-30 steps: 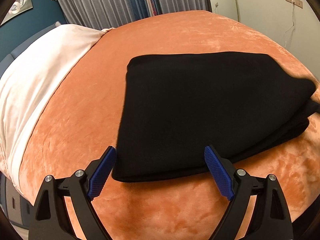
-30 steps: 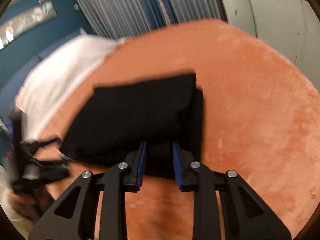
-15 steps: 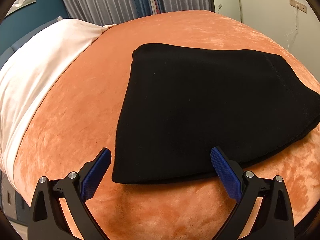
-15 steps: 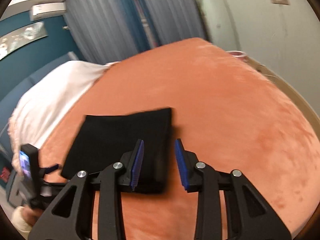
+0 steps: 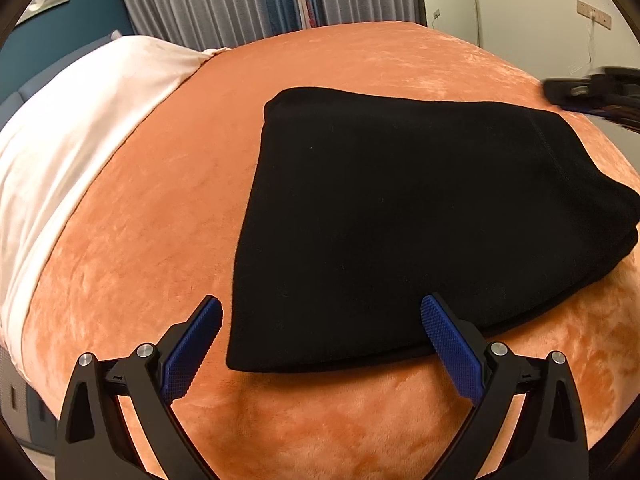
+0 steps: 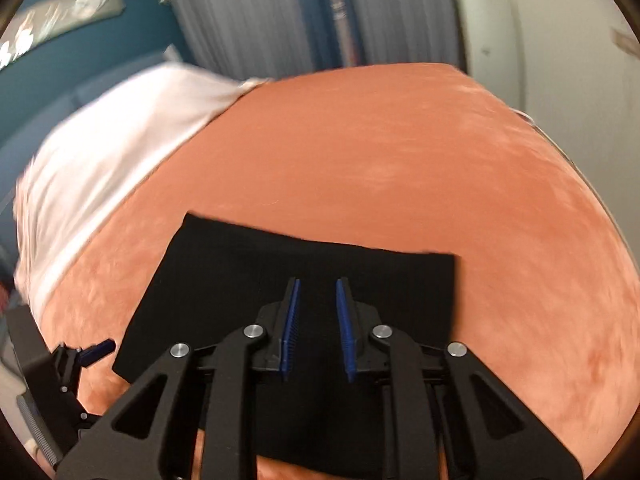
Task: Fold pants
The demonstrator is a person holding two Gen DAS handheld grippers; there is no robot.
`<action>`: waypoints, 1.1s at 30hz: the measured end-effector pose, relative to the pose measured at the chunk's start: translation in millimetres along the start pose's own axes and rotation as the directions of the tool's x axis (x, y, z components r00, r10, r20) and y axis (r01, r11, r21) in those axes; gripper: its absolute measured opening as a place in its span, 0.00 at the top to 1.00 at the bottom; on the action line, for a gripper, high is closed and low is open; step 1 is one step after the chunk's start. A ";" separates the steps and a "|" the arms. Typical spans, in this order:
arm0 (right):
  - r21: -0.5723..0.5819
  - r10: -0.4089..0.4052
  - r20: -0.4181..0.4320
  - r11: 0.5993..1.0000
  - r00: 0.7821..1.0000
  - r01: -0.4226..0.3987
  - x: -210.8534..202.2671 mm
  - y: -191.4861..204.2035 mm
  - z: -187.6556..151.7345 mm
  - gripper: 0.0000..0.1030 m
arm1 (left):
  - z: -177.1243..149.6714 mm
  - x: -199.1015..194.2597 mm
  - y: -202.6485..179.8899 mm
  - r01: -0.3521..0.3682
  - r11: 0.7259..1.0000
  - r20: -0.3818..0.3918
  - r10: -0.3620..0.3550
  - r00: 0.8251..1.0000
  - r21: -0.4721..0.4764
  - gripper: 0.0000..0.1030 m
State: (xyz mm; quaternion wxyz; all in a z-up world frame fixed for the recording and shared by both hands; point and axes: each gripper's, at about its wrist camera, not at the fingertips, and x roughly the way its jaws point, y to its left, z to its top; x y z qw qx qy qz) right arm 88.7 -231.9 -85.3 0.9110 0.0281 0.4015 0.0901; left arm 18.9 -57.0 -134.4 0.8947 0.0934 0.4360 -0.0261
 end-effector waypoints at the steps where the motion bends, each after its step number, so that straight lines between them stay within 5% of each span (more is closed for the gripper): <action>1: -0.001 -0.029 -0.057 1.000 0.998 0.029 25.2 -3.8 2.0 0.84 | 0.2 -0.7 0.6 0.003 1.000 -0.001 -0.003 1.000 -0.002 0.05; 2: 0.010 -0.069 -0.137 0.997 0.988 0.071 58.1 -10.8 0.2 0.85 | 0.0 -2.3 0.6 0.006 1.000 0.001 -0.006 1.000 0.000 0.05; 4: 0.051 -0.075 -0.118 0.995 0.990 0.081 57.7 -7.9 2.9 0.85 | -1.0 -9.4 5.3 0.006 1.000 0.016 -0.006 1.000 0.005 0.05; 7: 0.001 0.062 -0.051 0.998 0.997 -0.062 33.7 41.2 19.6 0.82 | -5.1 -20.9 18.8 -0.003 1.000 0.040 0.003 0.999 -0.004 0.05; 11: -0.109 0.173 -0.106 0.977 0.979 -0.184 56.1 108.4 32.3 0.82 | -8.4 -31.9 39.1 0.019 0.999 0.055 -0.016 0.998 -0.047 0.05; 16: -0.183 0.110 -0.201 0.972 0.973 -0.147 147.8 163.4 31.8 0.81 | -7.7 -37.8 65.8 -0.006 0.997 0.057 0.011 0.998 -0.083 0.05; 19: -0.189 0.099 -0.176 0.973 0.979 -0.132 132.9 177.1 28.0 0.80 | -6.3 -39.5 76.5 -0.025 0.996 0.054 0.030 0.998 -0.090 0.05; 22: -0.111 0.158 -0.047 0.981 0.986 -0.162 69.6 151.1 25.7 0.81 | -7.2 -39.8 79.5 -0.025 0.995 0.057 0.031 0.998 -0.098 0.05; 25: -0.082 0.088 0.045 0.993 0.995 -0.084 20.5 111.7 3.6 0.81 | -6.8 -35.5 78.1 -0.024 0.994 0.050 0.030 0.998 -0.102 0.05; 29: -0.029 -0.090 0.075 0.995 0.993 0.092 -20.5 50.7 -43.3 0.80 | -6.8 -35.1 69.3 -0.037 0.995 0.042 0.040 0.998 -0.089 0.05; 33: 0.055 -0.112 0.012 0.992 0.994 0.111 -25.7 6.9 -76.6 0.83 | -8.0 -34.2 52.8 -0.052 0.996 0.034 0.054 0.998 -0.067 0.05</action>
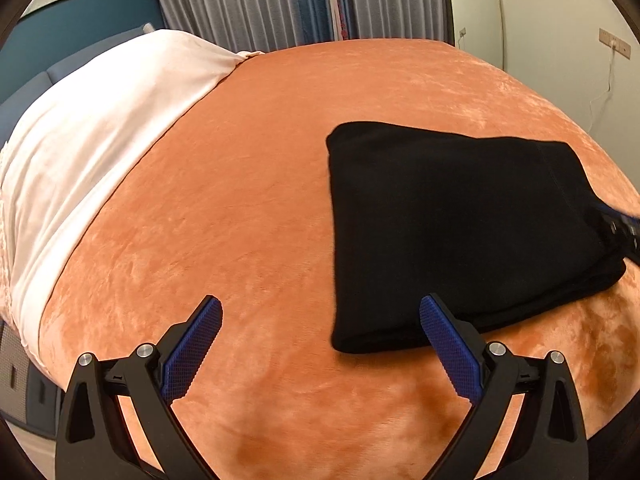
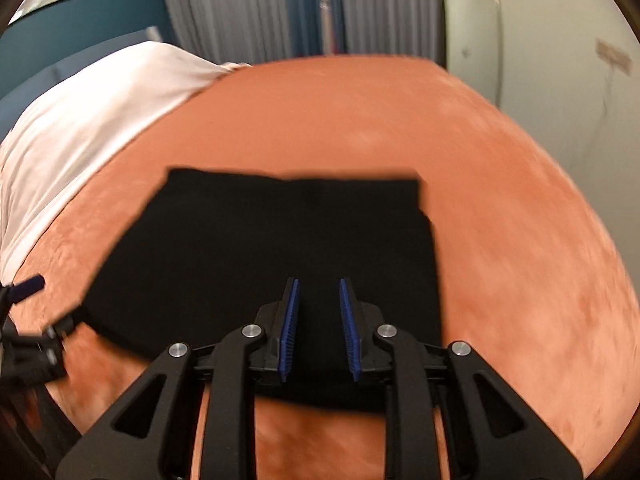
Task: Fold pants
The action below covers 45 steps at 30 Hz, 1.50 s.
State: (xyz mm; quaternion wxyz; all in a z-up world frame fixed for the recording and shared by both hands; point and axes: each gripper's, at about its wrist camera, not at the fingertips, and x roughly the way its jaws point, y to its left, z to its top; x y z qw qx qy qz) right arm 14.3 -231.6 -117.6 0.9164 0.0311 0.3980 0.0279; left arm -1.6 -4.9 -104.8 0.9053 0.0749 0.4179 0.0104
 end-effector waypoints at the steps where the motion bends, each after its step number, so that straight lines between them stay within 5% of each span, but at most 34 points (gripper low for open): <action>1: -0.003 0.013 -0.005 1.000 1.000 -0.013 1.9 -4.1 -5.4 0.84 | -0.3 -0.6 -3.6 -0.001 1.000 -0.002 0.001 1.000 0.003 0.05; 7: -0.064 -0.031 0.017 0.997 0.999 0.032 -0.5 2.8 -5.4 0.82 | -1.4 -2.0 -18.6 -0.018 1.000 -0.013 0.019 1.000 0.023 0.05; 13: 0.127 0.088 0.066 0.987 0.994 -0.096 -38.3 -36.9 -10.7 0.81 | -3.0 -4.3 -28.2 -0.043 0.998 -0.017 0.044 0.999 0.048 0.05; 18: 0.169 0.007 0.070 0.985 0.998 -0.019 -58.8 -67.0 -24.1 0.59 | -2.9 -2.0 -33.8 -0.024 0.999 -0.030 0.025 0.999 0.034 0.05; 24: 0.272 0.069 0.041 0.959 0.997 -0.078 -64.8 -105.3 -43.8 0.54 | -7.5 -0.2 -27.4 0.071 0.996 -0.028 -0.073 0.997 -0.058 0.05; 27: 0.329 0.151 0.065 0.930 0.986 -0.164 -65.9 -114.5 -47.0 0.30 | -13.0 -0.2 -12.2 0.242 0.956 -0.018 -0.249 0.968 -0.165 0.05; 29: 0.331 0.200 0.070 0.919 0.977 -0.212 -64.4 -113.8 -44.7 0.28 | -16.8 6.0 -5.7 0.327 0.919 -0.058 -0.347 0.936 -0.219 0.05; 31: 0.348 0.257 0.075 0.899 0.964 -0.267 -60.7 -114.3 -41.1 0.19 | -19.3 15.2 0.4 0.416 0.871 -0.114 -0.456 0.883 -0.263 0.05; 33: 0.370 0.306 0.068 0.876 0.950 -0.309 -54.4 -115.4 -34.8 0.17 | -18.8 18.0 15.0 0.468 0.820 -0.098 -0.523 0.847 -0.329 0.05; 36: 0.406 0.342 0.049 0.852 0.938 -0.332 -41.3 -120.5 -26.7 0.16 | -9.6 24.5 42.7 0.470 0.783 -0.079 -0.543 0.836 -0.407 0.05; 41: 0.491 0.431 -0.011 0.789 0.902 -0.371 -8.5 -128.7 -20.7 0.16 | 8.8 50.5 82.0 0.434 0.749 -0.070 -0.534 0.842 -0.500 0.05; 43: 0.535 0.487 -0.030 0.745 0.873 -0.398 6.4 -128.6 -22.8 0.16 | 14.2 71.8 85.0 0.428 0.735 -0.116 -0.561 0.820 -0.526 0.05; 45: 0.536 0.506 -0.026 0.735 0.862 -0.415 12.9 -124.8 -23.0 0.15 | 20.1 92.2 82.4 0.465 0.705 -0.159 -0.625 0.764 -0.536 0.05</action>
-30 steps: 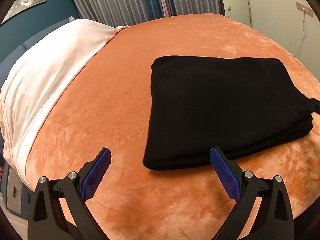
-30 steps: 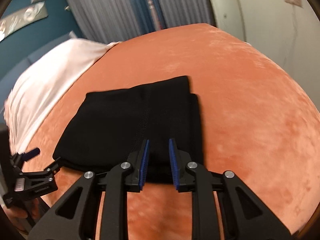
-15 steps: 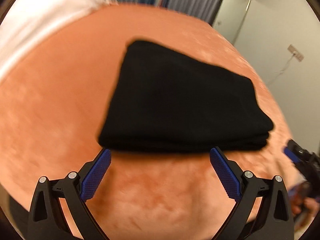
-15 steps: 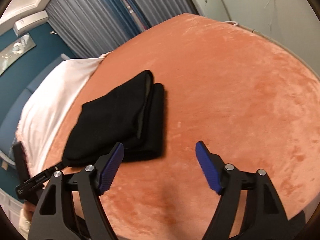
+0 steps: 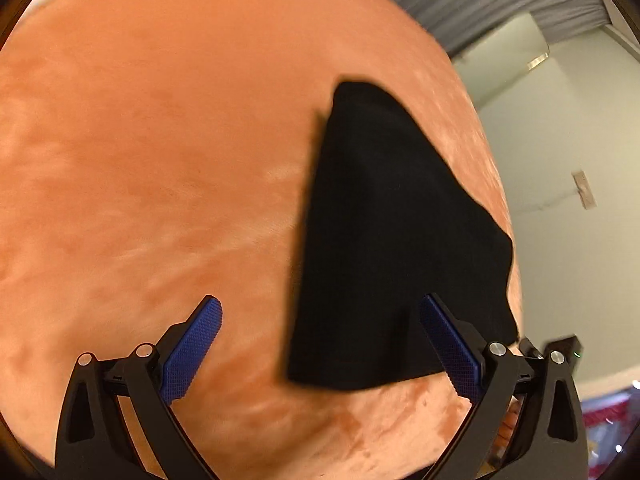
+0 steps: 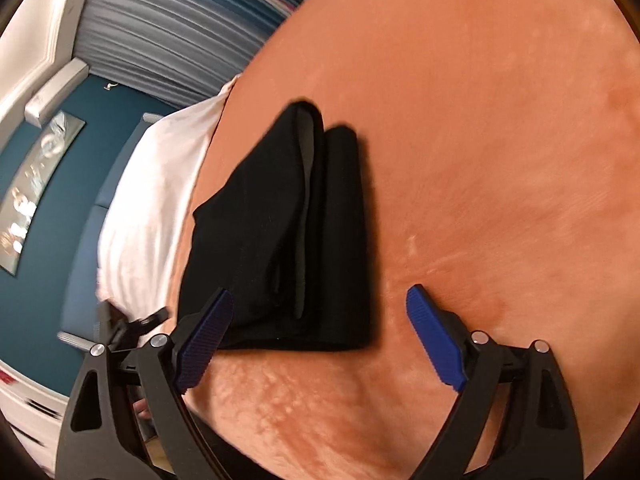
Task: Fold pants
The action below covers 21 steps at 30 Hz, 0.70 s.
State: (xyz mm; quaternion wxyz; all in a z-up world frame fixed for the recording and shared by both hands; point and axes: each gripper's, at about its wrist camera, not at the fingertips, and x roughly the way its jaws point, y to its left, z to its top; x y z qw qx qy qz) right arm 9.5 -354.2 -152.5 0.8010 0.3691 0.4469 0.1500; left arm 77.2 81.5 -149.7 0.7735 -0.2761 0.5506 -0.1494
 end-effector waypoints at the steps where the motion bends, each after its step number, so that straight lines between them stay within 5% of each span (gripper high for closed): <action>1: -0.009 0.009 -0.007 1.000 1.000 -0.009 3.2 2.4 0.4 0.15 | 4.0 10.2 -1.3 0.017 1.000 -0.037 -0.016 0.999 0.006 0.05; 5: -0.009 0.040 -0.053 0.999 0.998 -0.041 20.0 12.3 3.7 0.15 | 17.7 34.5 -17.1 -0.006 0.998 -0.089 0.012 0.996 0.068 0.05; 9: -0.040 0.014 -0.074 0.999 0.997 -0.017 36.0 22.7 9.3 0.12 | 28.4 58.0 -25.7 0.118 0.993 -0.171 -0.111 0.979 0.031 0.05; 19: -0.066 0.022 -0.038 0.998 0.999 -0.025 61.8 32.2 21.9 0.11 | 43.5 73.9 -32.2 0.144 0.989 -0.162 -0.146 0.976 -0.022 0.06; 20: -0.072 0.004 -0.031 0.997 1.000 -0.006 63.2 34.5 21.6 0.15 | 42.5 75.0 -34.3 0.135 0.991 -0.159 -0.135 0.978 -0.009 0.06; 21: -0.078 -0.020 -0.024 0.997 1.000 0.018 65.3 35.0 21.1 0.29 | 40.3 75.7 -38.8 0.118 0.993 -0.149 -0.114 0.982 0.018 0.06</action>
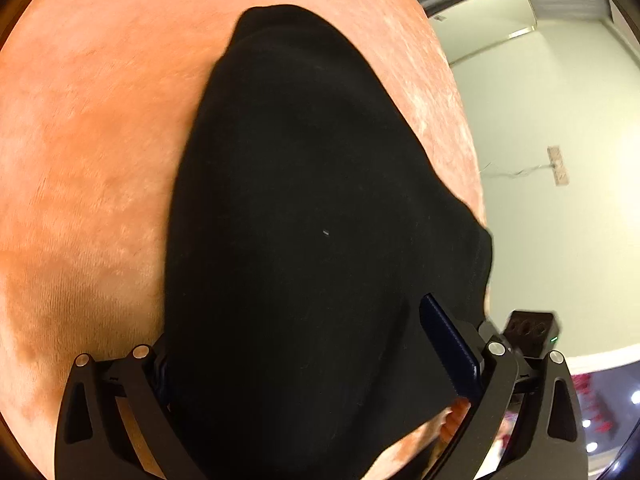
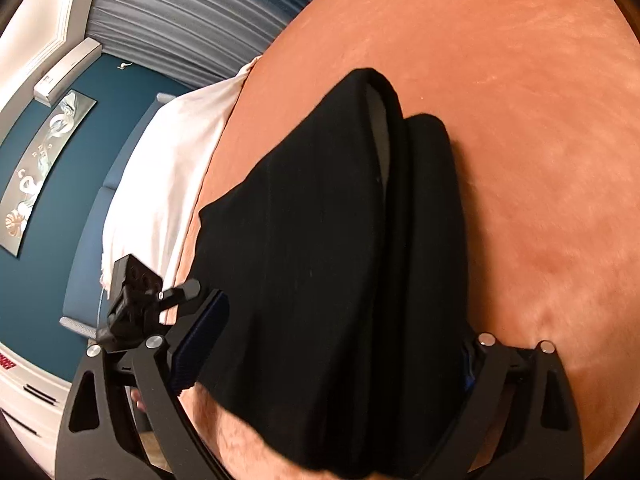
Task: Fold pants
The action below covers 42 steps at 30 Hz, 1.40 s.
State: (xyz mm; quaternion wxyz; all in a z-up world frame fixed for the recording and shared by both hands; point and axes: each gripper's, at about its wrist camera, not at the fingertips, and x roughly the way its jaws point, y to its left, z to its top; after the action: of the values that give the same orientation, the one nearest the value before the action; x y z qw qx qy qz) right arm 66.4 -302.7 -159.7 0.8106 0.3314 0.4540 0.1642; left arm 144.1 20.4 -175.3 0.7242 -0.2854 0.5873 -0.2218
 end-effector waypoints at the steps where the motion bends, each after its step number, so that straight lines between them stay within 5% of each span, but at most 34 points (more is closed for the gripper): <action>1: 0.007 -0.023 0.002 1.000 1.000 0.023 2.4 -2.1 -1.6 0.38 | -6.1 3.5 -3.9 -0.024 1.000 0.012 0.024 1.000 0.018 0.13; 3: 0.043 0.006 0.018 0.999 1.000 -0.007 -0.2 -9.8 -4.4 0.57 | -15.1 1.6 -9.2 -0.098 0.994 0.050 0.095 0.994 0.055 0.26; 7: 0.017 -0.014 0.055 1.000 0.998 0.013 -6.6 3.0 -11.5 0.65 | -19.1 -11.7 -6.6 -0.056 0.998 0.089 0.054 0.995 0.025 0.62; 17: -0.051 0.034 0.044 0.998 0.998 -0.031 -64.8 42.2 -52.7 0.67 | -81.7 -73.2 -26.6 0.048 0.998 0.122 -0.054 0.991 0.048 0.70; 21: -0.066 0.039 0.035 0.997 0.999 -0.036 -80.7 50.7 -83.2 0.67 | -121.4 -100.6 -35.6 -0.028 0.992 0.131 0.012 0.991 0.124 0.70; 24: -0.138 0.057 0.081 0.989 0.995 -0.046 -91.7 75.3 -75.0 0.67 | -130.3 -122.9 -50.2 -0.057 0.979 0.190 0.019 0.982 0.197 0.70; 31: -0.231 0.177 0.229 0.965 0.957 -0.123 -88.5 127.5 30.7 0.67 | -49.6 -174.0 -96.9 -0.035 0.952 0.368 -0.084 0.926 0.305 0.69; 35: -0.237 0.218 0.243 0.958 0.945 -0.160 -60.4 127.1 85.5 0.67 | 10.3 -174.2 -107.9 -0.055 0.946 0.429 -0.092 0.899 0.319 0.69; 38: -0.220 0.217 0.246 0.962 0.945 -0.163 -19.6 117.9 116.1 0.67 | 49.5 -152.9 -98.6 -0.048 0.950 0.437 -0.098 0.894 0.310 0.69; 42: -0.178 0.168 0.215 0.975 0.962 -0.131 37.8 82.2 133.6 0.67 | 98.1 -103.9 -61.3 -0.057 0.959 0.407 -0.064 0.911 0.278 0.69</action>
State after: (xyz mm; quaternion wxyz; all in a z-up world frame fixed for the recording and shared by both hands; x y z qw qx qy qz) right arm 202.3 -273.4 -77.8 0.8670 0.3145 0.3163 0.2222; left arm 218.9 58.3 -44.3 0.8645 -0.2200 0.3830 -0.2400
